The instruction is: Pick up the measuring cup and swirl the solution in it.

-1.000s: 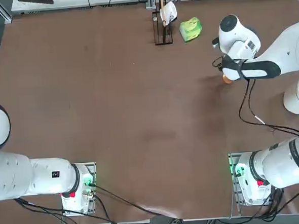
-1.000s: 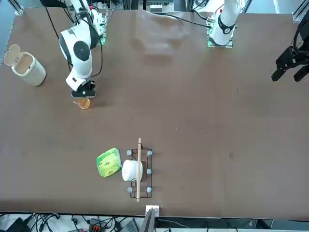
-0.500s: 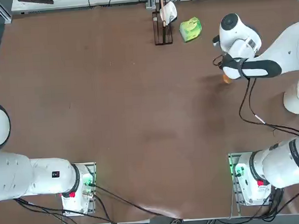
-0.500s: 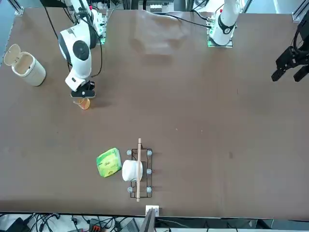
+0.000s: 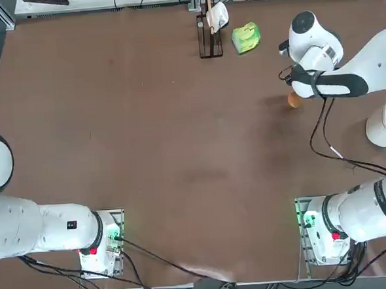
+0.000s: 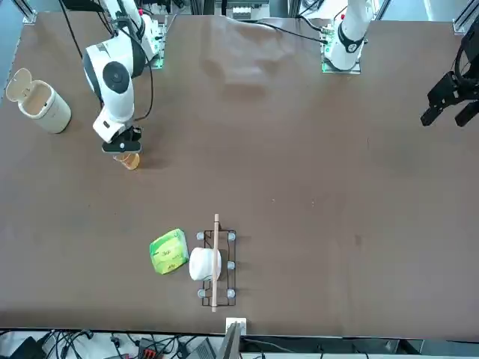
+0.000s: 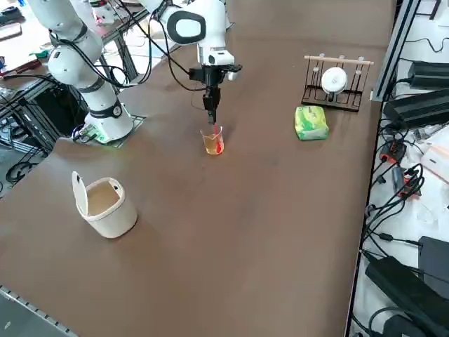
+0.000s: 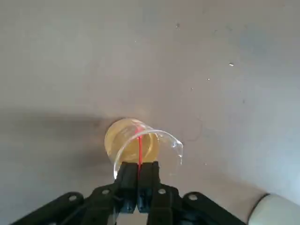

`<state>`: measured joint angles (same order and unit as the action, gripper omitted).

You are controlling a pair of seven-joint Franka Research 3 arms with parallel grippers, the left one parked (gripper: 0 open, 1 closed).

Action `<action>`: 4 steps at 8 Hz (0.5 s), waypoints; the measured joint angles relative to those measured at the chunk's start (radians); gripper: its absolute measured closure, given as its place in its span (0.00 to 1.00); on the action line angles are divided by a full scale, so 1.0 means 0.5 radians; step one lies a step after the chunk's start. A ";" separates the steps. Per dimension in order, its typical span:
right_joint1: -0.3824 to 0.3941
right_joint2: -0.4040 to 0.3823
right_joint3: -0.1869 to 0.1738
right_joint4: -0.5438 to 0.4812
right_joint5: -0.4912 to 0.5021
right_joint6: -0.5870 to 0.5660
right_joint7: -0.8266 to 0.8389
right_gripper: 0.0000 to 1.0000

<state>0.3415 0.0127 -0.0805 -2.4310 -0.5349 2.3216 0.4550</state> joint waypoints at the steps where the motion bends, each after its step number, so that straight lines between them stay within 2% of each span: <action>1: 0.000 -0.001 -0.001 0.000 0.040 0.010 -0.044 0.97; 4: -0.030 -0.020 -0.037 0.011 0.268 0.018 -0.386 0.97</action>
<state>0.3267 0.0028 -0.0990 -2.4254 -0.4008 2.3304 0.2622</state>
